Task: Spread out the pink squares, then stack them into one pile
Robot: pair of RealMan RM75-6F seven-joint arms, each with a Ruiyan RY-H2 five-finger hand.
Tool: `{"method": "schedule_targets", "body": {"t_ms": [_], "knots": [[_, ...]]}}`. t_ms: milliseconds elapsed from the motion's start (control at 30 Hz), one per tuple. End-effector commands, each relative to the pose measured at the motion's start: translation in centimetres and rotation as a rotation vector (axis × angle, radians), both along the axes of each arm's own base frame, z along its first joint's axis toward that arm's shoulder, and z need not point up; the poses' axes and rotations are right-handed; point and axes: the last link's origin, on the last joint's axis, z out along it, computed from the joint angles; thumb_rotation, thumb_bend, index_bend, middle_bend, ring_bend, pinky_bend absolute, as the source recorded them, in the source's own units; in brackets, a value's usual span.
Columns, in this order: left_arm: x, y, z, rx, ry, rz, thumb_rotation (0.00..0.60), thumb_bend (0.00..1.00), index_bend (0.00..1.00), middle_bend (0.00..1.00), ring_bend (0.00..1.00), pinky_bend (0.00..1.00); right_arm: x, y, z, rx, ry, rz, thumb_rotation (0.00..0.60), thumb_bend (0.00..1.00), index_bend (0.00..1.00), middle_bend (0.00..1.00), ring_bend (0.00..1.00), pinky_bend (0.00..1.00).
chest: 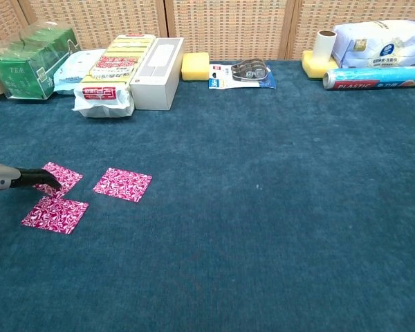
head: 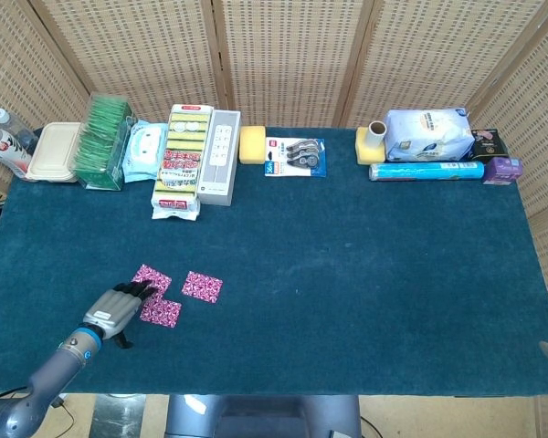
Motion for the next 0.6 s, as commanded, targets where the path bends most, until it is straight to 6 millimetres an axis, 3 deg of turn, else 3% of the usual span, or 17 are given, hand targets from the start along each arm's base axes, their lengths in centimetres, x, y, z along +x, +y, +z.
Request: {"method": "schedule_targets", "body": {"t_ms": [33, 367, 600], "knots": [[0.0, 1.0, -0.2, 0.012, 0.007, 0.009, 0.600, 0.08, 0.00, 0.00, 0.00, 0.09, 0.0, 0.0, 0.0, 0.000, 0.000, -0.001, 0.600, 0.02, 0.21, 0.05, 0.00, 0.00], [-0.2, 3.2, 0.3, 0.078, -0.016, 0.041, 0.600, 0.08, 0.00, 0.00, 0.00, 0.09, 0.0, -0.1, -0.1, 0.000, 0.002, -0.004, 0.600, 0.02, 0.21, 0.05, 0.00, 0.00], [0.7, 2.6, 1.6, 0.117, -0.095, -0.018, 0.600, 0.08, 0.00, 0.00, 0.00, 0.09, 0.0, -0.2, -0.2, 0.004, 0.002, -0.002, 0.600, 0.02, 0.21, 0.05, 0.00, 0.00]]}}
